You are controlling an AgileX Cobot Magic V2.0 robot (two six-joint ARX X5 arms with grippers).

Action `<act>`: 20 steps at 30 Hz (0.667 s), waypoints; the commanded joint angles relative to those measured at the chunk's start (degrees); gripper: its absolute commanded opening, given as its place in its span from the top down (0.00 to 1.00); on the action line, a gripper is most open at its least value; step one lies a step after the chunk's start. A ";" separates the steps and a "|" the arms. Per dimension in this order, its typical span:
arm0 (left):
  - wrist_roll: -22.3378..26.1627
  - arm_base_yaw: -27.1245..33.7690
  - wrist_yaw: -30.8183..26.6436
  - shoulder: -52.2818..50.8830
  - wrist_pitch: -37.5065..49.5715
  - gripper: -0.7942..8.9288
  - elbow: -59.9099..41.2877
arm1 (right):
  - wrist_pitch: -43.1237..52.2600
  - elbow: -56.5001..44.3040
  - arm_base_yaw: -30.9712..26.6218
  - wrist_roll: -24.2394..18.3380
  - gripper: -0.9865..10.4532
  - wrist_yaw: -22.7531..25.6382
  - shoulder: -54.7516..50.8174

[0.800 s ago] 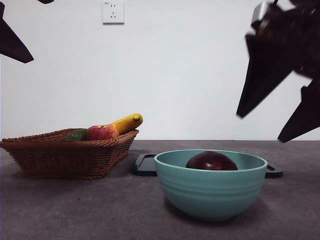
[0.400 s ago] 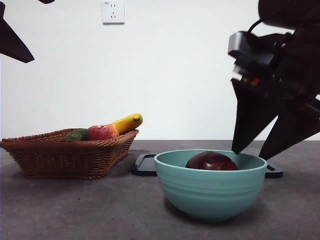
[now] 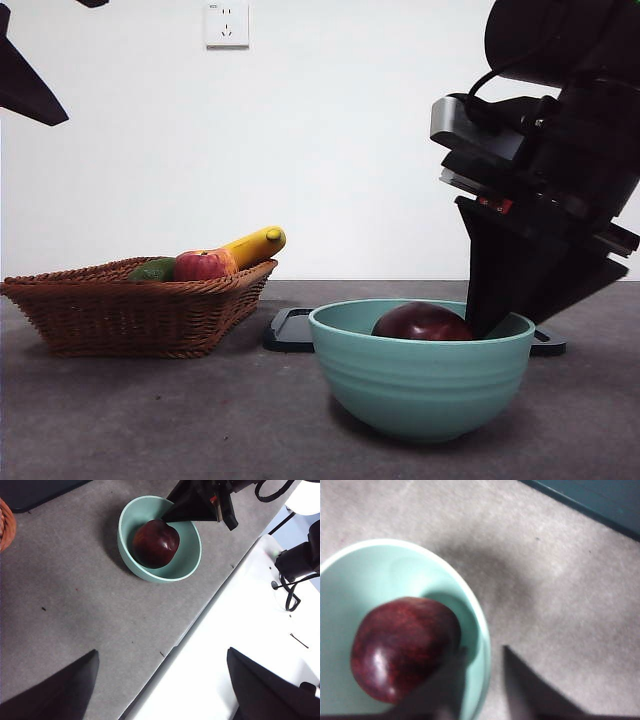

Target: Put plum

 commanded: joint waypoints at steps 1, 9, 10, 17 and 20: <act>0.35 -0.24 0.31 0.28 0.37 0.50 0.48 | 0.94 0.20 0.42 0.79 0.91 -0.15 0.81; 0.33 -0.24 0.28 0.28 0.35 0.50 0.48 | 0.94 0.98 0.39 1.57 0.90 -1.40 -0.04; 0.33 -0.24 0.31 0.28 0.37 0.50 0.48 | 0.94 1.49 0.39 1.92 0.90 -1.40 -0.13; 0.33 -0.24 0.31 0.28 0.37 0.50 0.48 | 0.24 6.80 -1.09 2.54 0.91 -1.01 -0.22; 0.35 -0.24 0.31 0.28 0.37 0.50 0.48 | -0.02 9.60 -2.93 2.49 0.90 -0.90 0.61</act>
